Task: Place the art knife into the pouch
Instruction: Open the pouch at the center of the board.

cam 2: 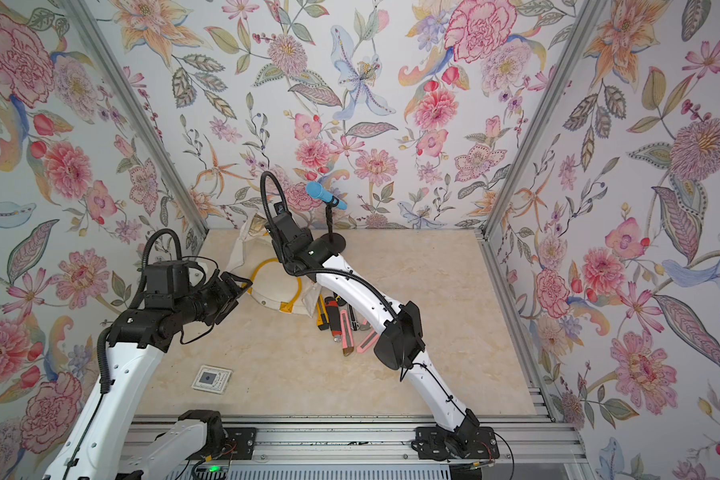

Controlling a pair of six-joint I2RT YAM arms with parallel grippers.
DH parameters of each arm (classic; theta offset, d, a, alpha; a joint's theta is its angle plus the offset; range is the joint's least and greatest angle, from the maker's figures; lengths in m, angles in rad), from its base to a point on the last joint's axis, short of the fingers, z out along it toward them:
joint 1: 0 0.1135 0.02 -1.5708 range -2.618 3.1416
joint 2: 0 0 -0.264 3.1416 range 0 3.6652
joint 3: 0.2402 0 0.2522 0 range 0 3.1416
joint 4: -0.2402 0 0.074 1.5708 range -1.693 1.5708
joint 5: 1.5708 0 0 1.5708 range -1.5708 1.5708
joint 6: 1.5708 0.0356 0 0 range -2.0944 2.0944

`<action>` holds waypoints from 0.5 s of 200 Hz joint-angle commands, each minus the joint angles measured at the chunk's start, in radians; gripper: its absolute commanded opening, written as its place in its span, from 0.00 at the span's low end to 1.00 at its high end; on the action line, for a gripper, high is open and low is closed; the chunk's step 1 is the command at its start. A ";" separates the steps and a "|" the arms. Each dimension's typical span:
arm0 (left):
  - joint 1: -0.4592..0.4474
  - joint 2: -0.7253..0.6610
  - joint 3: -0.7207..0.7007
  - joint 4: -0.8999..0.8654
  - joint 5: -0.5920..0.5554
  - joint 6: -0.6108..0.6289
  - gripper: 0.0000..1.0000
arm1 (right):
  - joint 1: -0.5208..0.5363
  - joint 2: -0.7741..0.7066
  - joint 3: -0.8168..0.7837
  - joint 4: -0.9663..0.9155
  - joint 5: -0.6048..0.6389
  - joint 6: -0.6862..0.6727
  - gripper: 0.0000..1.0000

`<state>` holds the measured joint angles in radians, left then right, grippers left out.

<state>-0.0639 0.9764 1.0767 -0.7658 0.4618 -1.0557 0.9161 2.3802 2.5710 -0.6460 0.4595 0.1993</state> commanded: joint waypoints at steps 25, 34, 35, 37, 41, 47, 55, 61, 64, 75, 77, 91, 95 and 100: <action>-0.005 0.002 -0.095 0.022 -0.096 0.029 0.78 | -0.001 -0.086 0.048 0.032 -0.113 0.066 0.00; -0.004 0.014 -0.116 0.052 -0.101 0.034 0.78 | -0.006 -0.099 0.048 0.022 -0.145 0.083 0.00; -0.005 0.016 -0.118 0.058 -0.101 0.034 0.78 | -0.008 -0.101 0.048 0.022 -0.148 0.086 0.00; -0.005 0.016 -0.125 0.069 -0.101 0.034 0.78 | -0.008 -0.104 0.048 0.021 -0.155 0.089 0.00; -0.006 0.020 -0.137 0.088 -0.100 0.032 0.78 | -0.011 -0.109 0.047 0.017 -0.167 0.099 0.00; -0.005 0.023 -0.159 0.118 -0.095 0.023 0.78 | -0.015 -0.118 0.044 0.012 -0.180 0.111 0.00; -0.006 0.024 -0.185 0.167 -0.080 0.013 0.78 | -0.017 -0.128 0.039 0.010 -0.198 0.123 0.00; -0.010 0.025 -0.200 0.191 -0.076 0.002 0.78 | -0.020 -0.136 0.035 0.009 -0.208 0.129 0.00; -0.010 0.024 -0.206 0.197 -0.077 -0.001 0.78 | -0.020 -0.139 0.033 0.009 -0.210 0.132 0.00; -0.011 0.025 -0.220 0.207 -0.085 -0.004 0.78 | -0.021 -0.148 0.030 0.006 -0.225 0.144 0.00; -0.010 0.024 -0.222 0.207 -0.088 -0.004 0.78 | -0.020 -0.150 0.031 0.007 -0.227 0.146 0.00; -0.013 0.022 -0.225 0.189 -0.127 0.006 0.78 | -0.026 -0.160 0.031 0.007 -0.257 0.171 0.00; -0.012 0.022 -0.223 0.184 -0.141 0.011 0.78 | -0.028 -0.164 0.032 0.006 -0.267 0.178 0.00; -0.012 0.022 -0.218 0.178 -0.162 0.020 0.78 | -0.031 -0.167 0.032 0.007 -0.286 0.188 0.00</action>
<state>-0.0673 1.0023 0.8570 -0.6197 0.3855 -1.0477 0.9001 2.3058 2.5793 -0.6765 0.2466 0.3138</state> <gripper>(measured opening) 0.780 0.052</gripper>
